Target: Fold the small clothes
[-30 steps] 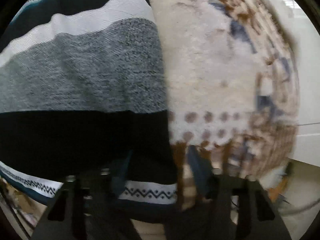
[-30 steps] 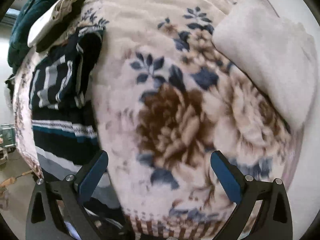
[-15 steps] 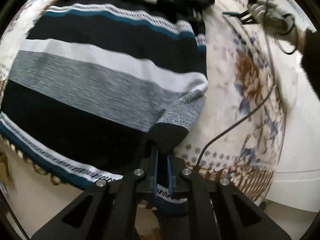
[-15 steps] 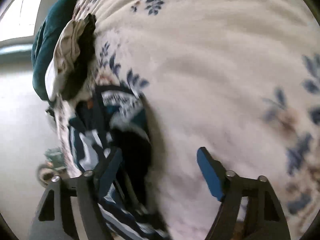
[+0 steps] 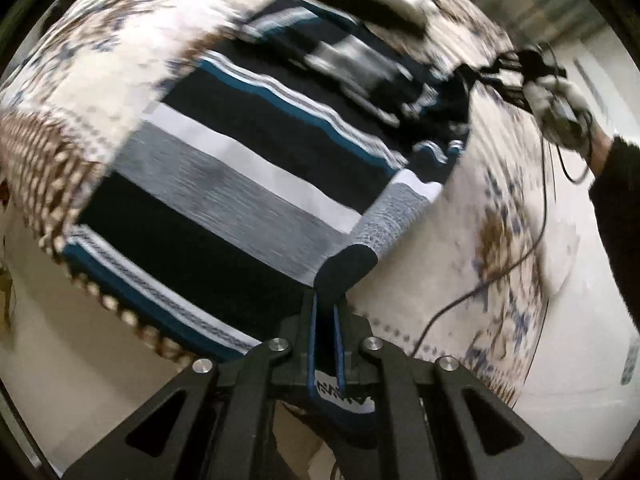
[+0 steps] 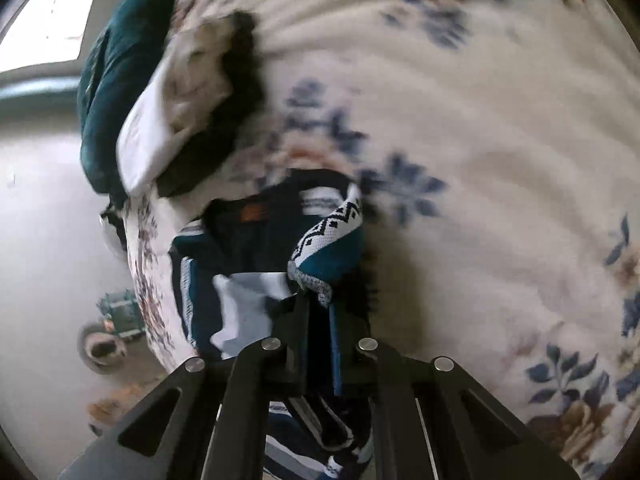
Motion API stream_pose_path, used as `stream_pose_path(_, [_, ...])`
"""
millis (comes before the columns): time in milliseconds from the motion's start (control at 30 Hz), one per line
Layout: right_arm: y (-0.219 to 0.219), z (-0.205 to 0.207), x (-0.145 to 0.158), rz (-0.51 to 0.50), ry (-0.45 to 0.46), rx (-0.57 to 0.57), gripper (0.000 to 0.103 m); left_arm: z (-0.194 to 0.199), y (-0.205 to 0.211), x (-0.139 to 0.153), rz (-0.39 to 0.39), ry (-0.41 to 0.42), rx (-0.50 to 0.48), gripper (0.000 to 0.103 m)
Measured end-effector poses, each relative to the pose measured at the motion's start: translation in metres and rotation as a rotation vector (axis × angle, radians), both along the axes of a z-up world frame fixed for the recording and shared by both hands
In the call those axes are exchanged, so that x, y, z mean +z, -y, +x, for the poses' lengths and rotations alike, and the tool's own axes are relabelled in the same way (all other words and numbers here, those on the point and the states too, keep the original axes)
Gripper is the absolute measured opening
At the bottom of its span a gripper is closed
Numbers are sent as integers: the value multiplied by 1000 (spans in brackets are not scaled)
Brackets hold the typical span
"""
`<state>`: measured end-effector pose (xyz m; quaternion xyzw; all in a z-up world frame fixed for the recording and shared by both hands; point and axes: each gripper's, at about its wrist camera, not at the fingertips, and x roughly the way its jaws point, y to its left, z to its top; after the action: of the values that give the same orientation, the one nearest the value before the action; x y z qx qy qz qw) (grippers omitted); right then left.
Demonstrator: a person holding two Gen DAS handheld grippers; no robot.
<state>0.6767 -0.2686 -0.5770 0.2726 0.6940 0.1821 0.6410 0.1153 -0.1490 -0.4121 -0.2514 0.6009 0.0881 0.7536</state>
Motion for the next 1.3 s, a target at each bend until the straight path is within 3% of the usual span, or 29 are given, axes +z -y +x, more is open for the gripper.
stream_pose_path(167, [-78,13,57,-45,63,71,8,-20,-71,3,-6,16,125,5])
stream_pose_path(367, [-232,20,91,-178,123,217,8,-35,-155,-23,-72,3,199,5])
stream_pose_path(500, [-327,20,85,-308,150,286,8,-41,-209,-50,-143,-21,234,5])
stream_pose_path(700, [-432,17,33,-472,145,333,8,-40,-278,-89,-164,-49,221,2])
stream_pose_path(833, [-456,17,-11,-550,103,333,8,-42,-301,-128,-226,-100,202,2])
stream_pose_path(933, [-452,16,-21,-539,75,302,12,-45,-312,-138,-290,-120,217,3])
stream_pose_path(967, [-449,14,-20,-521,65,303,18,-46,-315,-137,-299,-122,217,5])
stream_pose_path(1000, [-443,9,-15,-490,54,303,22,-47,-317,-136,-310,-125,213,15])
stream_pose_path(1033, [-435,1,-7,-449,50,310,38,-48,-318,-134,-318,-136,209,22])
stream_pose_path(1067, [-427,-8,1,-430,47,322,58,-48,-319,-131,-326,-134,208,40])
stream_pose_path(1100, [-417,-20,10,-419,48,333,64,-50,-319,-126,-337,-119,206,53])
stream_pose_path(1167, [-390,-54,31,-395,71,358,66,-48,-320,-120,-354,-97,195,55])
stream_pose_path(1300, [-328,-150,49,-409,75,402,66,-35,-298,-124,-317,-142,109,55])
